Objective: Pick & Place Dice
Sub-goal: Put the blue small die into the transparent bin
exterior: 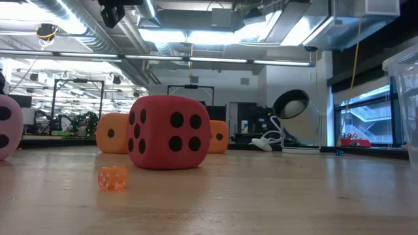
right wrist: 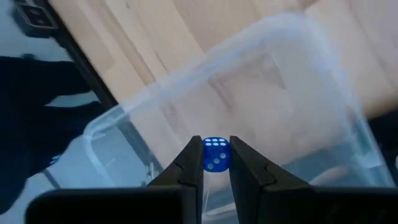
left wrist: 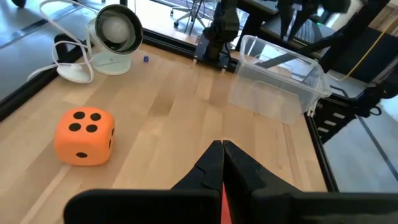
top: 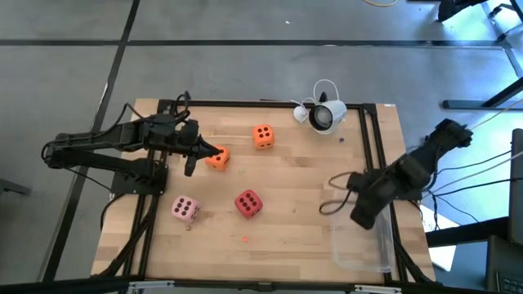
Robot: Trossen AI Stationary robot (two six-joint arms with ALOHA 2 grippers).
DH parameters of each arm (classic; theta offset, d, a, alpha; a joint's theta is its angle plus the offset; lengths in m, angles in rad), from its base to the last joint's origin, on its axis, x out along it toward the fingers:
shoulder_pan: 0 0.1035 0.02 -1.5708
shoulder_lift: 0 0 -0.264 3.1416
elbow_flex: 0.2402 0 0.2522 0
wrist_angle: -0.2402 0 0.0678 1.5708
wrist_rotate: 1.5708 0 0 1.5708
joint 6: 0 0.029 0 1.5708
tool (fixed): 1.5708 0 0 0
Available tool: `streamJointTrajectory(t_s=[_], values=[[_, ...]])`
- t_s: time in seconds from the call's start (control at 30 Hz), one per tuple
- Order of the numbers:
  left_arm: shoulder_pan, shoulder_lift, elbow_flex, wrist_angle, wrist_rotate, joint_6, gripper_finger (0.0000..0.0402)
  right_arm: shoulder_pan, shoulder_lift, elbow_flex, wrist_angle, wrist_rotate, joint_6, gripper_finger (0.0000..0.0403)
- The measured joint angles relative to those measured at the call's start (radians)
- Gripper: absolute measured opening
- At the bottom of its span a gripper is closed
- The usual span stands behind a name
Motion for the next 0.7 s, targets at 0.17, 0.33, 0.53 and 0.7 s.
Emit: streamJointTrajectory(t_s=[0.17, 0.33, 0.53, 0.7], values=[[0.0, 0.02, 0.0, 0.0, 0.008, 0.006, 0.0004, 0.088, 0.072, -0.01, 0.0, 0.06, 0.124, 0.0048], [0.0, 0.051, 0.0, 0.0, 0.017, 0.009, 0.0004, 0.134, 0.133, -0.044, -0.002, 0.128, 0.213, 0.0048], [0.0, 0.082, 0.0, 0.015, 0.065, -0.002, 0.0004, 0.165, 0.193, -0.123, 0.001, 0.139, 0.299, 0.0048], [0.0, 0.077, 0.0, 0.09, 0.065, -0.002, 0.0004, 0.167, 0.211, -0.194, 0.07, 0.147, 0.351, 0.0048]])
